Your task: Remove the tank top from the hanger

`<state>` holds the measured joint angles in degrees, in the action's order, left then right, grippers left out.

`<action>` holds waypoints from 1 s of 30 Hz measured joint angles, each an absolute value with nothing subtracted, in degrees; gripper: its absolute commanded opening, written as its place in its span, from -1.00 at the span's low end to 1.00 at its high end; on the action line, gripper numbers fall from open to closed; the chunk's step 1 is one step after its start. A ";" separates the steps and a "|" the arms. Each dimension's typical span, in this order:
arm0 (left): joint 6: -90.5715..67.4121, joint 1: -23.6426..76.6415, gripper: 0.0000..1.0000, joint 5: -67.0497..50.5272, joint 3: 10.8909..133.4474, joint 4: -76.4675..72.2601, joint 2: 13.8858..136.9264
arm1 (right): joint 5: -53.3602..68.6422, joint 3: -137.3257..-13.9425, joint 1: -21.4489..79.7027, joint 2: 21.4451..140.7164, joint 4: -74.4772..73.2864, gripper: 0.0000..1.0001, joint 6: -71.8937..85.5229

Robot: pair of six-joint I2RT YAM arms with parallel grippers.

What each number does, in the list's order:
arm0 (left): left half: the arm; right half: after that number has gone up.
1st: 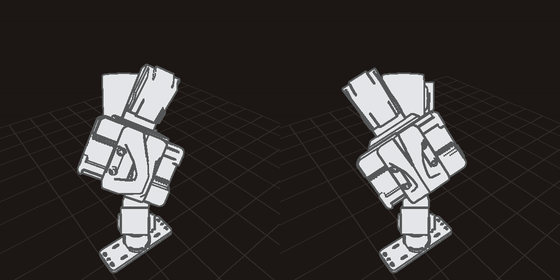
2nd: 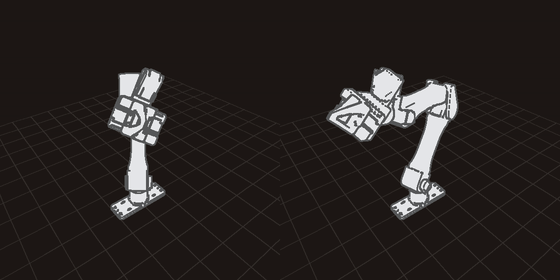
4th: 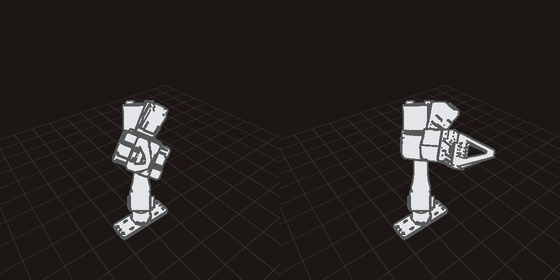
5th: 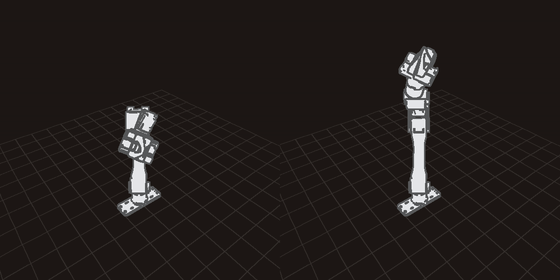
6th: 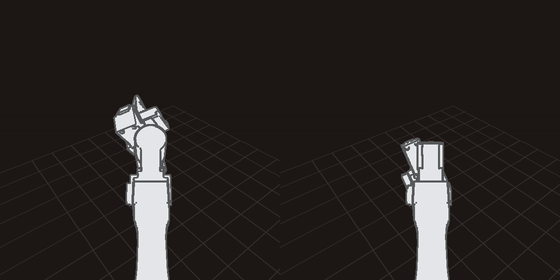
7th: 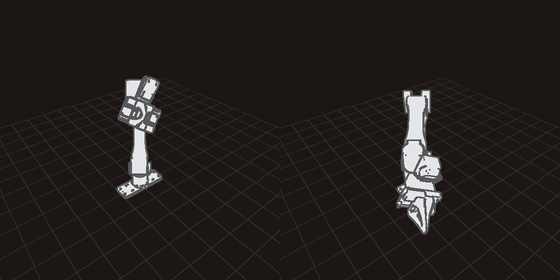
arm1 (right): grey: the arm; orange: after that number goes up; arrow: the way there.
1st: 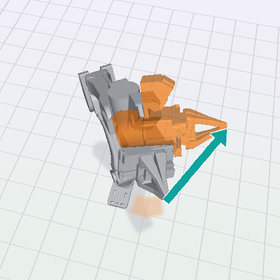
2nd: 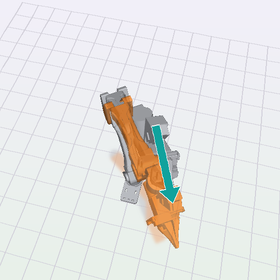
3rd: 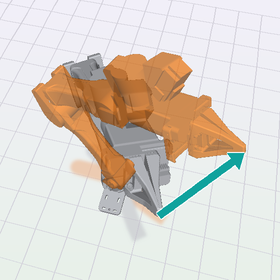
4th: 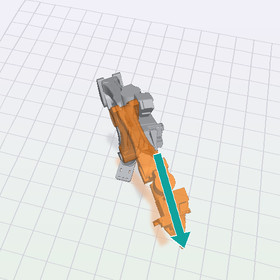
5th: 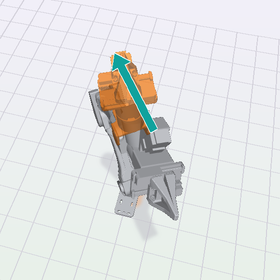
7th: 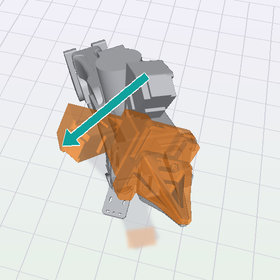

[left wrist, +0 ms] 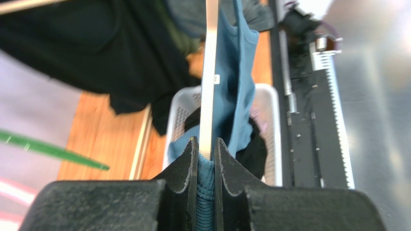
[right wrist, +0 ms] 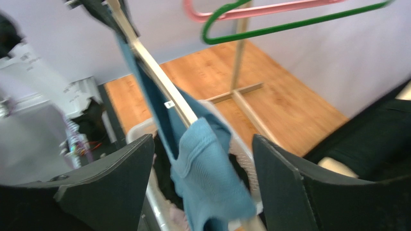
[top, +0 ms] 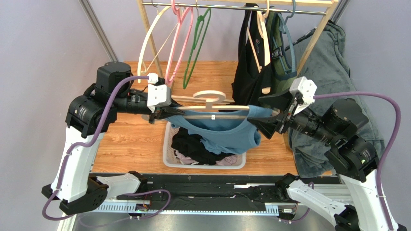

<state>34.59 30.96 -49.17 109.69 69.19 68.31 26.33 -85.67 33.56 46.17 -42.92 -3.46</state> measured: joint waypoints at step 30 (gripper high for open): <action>25.91 30.94 -1.00 -37.43 106.52 66.57 61.47 | 16.64 -58.17 33.58 37.43 -16.45 0.08 19.05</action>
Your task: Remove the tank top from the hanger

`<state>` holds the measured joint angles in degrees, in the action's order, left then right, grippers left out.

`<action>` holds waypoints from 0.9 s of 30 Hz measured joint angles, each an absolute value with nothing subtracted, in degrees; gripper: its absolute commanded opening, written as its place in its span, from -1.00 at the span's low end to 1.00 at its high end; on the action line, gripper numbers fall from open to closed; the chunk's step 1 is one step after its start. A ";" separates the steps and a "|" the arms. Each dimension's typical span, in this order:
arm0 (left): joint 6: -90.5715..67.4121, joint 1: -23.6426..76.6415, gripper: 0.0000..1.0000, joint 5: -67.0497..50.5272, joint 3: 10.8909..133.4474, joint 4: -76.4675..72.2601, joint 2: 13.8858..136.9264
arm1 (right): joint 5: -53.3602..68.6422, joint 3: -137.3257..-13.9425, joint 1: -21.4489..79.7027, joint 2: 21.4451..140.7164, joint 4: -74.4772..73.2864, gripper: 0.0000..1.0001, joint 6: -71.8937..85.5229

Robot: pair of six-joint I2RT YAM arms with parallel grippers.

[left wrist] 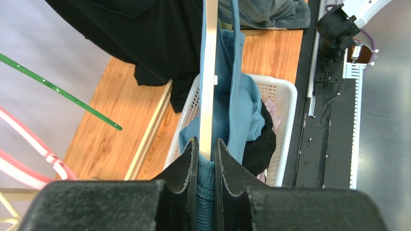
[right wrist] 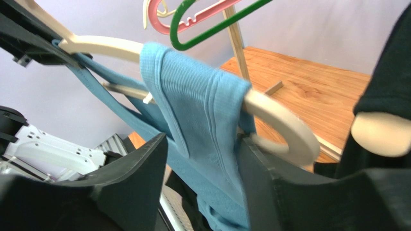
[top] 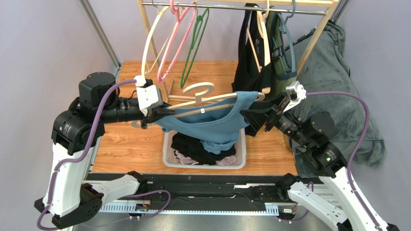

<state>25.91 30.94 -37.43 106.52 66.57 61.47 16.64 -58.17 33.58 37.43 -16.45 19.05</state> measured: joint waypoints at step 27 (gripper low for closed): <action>26.06 31.00 -1.00 -33.89 102.37 66.22 59.48 | 12.19 -66.11 37.06 39.24 -19.81 -1.00 19.40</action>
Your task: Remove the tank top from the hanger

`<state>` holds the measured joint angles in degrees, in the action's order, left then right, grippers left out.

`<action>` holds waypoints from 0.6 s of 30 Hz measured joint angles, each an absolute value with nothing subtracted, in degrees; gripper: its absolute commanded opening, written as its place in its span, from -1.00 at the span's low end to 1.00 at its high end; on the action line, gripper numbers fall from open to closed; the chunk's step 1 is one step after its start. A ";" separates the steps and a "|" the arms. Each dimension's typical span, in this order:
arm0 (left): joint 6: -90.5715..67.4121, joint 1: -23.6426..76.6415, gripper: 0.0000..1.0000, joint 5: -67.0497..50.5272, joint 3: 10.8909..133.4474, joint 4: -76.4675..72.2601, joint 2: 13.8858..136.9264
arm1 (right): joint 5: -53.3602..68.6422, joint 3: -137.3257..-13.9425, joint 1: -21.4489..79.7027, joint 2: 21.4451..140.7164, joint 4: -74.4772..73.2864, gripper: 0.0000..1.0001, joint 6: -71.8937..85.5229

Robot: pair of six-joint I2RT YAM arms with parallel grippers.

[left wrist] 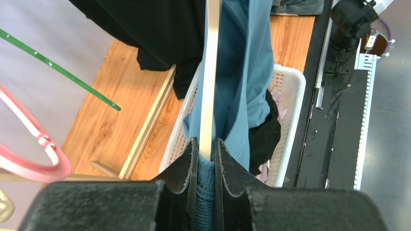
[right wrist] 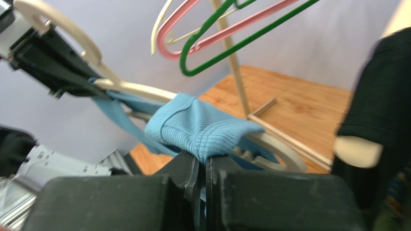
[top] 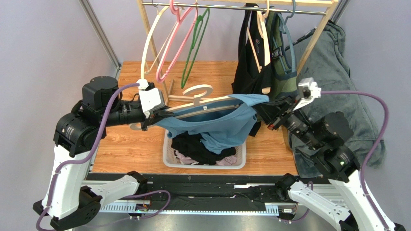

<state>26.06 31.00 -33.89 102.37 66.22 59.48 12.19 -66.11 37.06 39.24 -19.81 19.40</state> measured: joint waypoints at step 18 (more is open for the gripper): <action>39.92 29.43 -1.00 -40.23 111.07 76.99 55.53 | -14.09 -70.91 35.83 45.04 -32.03 -1.00 15.20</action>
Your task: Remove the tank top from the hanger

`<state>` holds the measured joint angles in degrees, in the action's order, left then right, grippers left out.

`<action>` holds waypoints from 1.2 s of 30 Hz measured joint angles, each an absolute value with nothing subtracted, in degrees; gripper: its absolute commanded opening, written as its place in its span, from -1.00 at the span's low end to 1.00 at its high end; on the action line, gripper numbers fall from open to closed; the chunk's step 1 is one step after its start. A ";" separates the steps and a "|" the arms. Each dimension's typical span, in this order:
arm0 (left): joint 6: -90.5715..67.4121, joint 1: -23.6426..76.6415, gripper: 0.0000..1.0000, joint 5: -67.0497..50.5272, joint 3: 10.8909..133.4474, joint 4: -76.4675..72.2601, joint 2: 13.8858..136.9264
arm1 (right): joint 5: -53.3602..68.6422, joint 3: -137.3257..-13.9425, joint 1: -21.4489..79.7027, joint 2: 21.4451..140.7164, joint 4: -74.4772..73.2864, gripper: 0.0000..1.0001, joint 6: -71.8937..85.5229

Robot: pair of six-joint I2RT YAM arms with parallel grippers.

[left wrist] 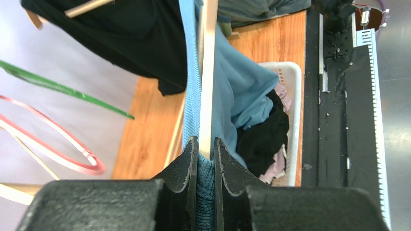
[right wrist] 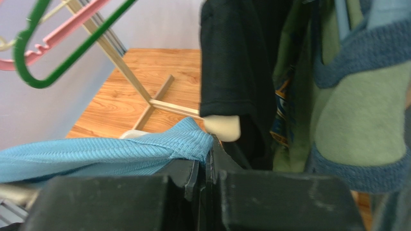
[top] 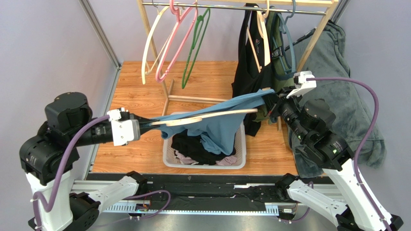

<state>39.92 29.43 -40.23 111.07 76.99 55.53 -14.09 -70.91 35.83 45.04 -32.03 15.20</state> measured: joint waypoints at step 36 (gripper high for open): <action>30.52 28.82 -1.00 -45.56 110.45 72.38 64.82 | 16.03 -80.93 33.93 34.68 -44.36 0.55 -4.80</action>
<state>30.52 28.82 -45.56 110.45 72.38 64.82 16.03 -80.93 33.93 34.68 -44.36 -4.80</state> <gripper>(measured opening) 0.163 0.781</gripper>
